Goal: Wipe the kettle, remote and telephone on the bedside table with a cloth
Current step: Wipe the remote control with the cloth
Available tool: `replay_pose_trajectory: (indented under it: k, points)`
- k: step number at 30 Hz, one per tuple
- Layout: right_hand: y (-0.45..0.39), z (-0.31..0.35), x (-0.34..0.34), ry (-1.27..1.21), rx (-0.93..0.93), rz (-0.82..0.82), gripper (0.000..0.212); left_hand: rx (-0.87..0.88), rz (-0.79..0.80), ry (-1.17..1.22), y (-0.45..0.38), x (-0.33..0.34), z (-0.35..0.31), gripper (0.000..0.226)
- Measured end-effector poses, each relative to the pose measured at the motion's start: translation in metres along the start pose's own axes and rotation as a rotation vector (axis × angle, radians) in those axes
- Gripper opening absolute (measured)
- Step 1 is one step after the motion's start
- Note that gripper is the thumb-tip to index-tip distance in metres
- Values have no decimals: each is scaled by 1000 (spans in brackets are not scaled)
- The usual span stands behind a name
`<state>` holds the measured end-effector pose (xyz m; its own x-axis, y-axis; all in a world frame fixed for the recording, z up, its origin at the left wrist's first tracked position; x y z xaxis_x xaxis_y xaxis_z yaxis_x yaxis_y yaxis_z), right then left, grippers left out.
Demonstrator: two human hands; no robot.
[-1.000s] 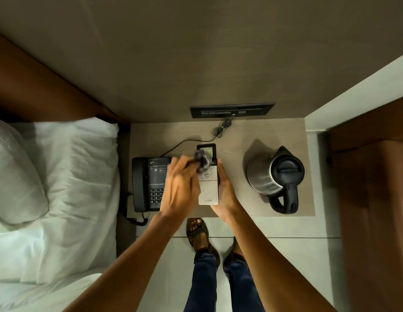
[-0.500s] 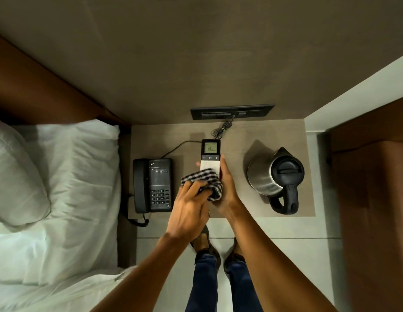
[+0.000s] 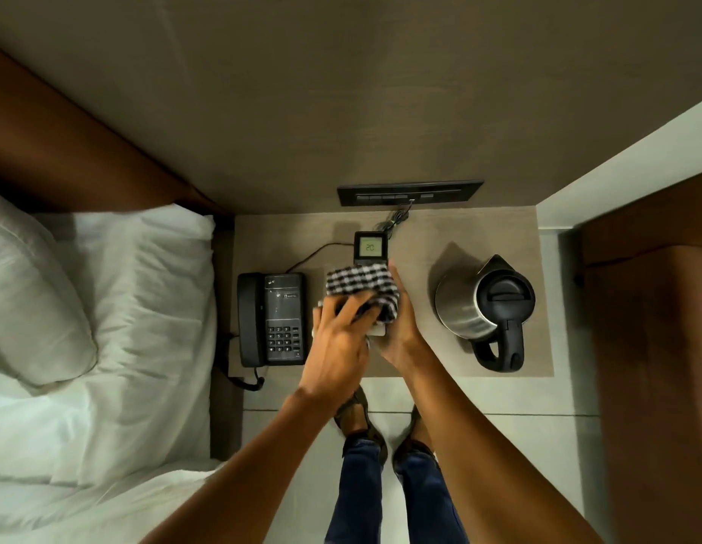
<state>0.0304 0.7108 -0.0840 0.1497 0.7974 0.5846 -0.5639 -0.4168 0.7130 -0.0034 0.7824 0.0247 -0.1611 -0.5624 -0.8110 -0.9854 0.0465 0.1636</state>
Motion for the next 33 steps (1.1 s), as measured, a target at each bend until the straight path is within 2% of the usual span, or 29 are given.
replay_pose_trajectory:
  k: [3,6,9,13,16,21,23,26,33]
  points:
    - [-9,7,-3,92,14,-83,72,15,19,10,37,11,4,50]
    - [-15,10,-7,193,-5,-110,74,73,24,-6,59,17,7,43]
    - [-17,14,-8,170,-23,-120,70,84,34,-17,75,22,12,34]
    - [-18,21,-8,243,-51,-146,64,-31,42,-18,80,31,25,39]
    - [-19,18,-16,347,-37,-223,68,-144,15,4,68,32,36,39]
    - [-23,-2,-51,430,76,-364,70,-336,-84,105,44,24,63,39]
    - [-22,-12,-60,452,110,-392,66,-368,-111,142,39,22,73,41]
    - [-20,-22,-69,513,121,-429,47,-368,-126,139,38,21,85,42]
    - [-29,-31,-72,652,11,-413,30,-366,-113,154,39,26,98,41]
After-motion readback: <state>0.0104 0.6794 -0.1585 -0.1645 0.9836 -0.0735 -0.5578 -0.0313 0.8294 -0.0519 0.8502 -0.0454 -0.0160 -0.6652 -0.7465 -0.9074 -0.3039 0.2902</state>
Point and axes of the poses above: each hand's wrist, its own y-axis away from the middle knuckle, its own x-axis out of the palm, z = x × y, the point moved 8 cm from there along -y, towards the middle knuckle, and after that the axes turned 6 degrees about y, right-handed, at the moved point
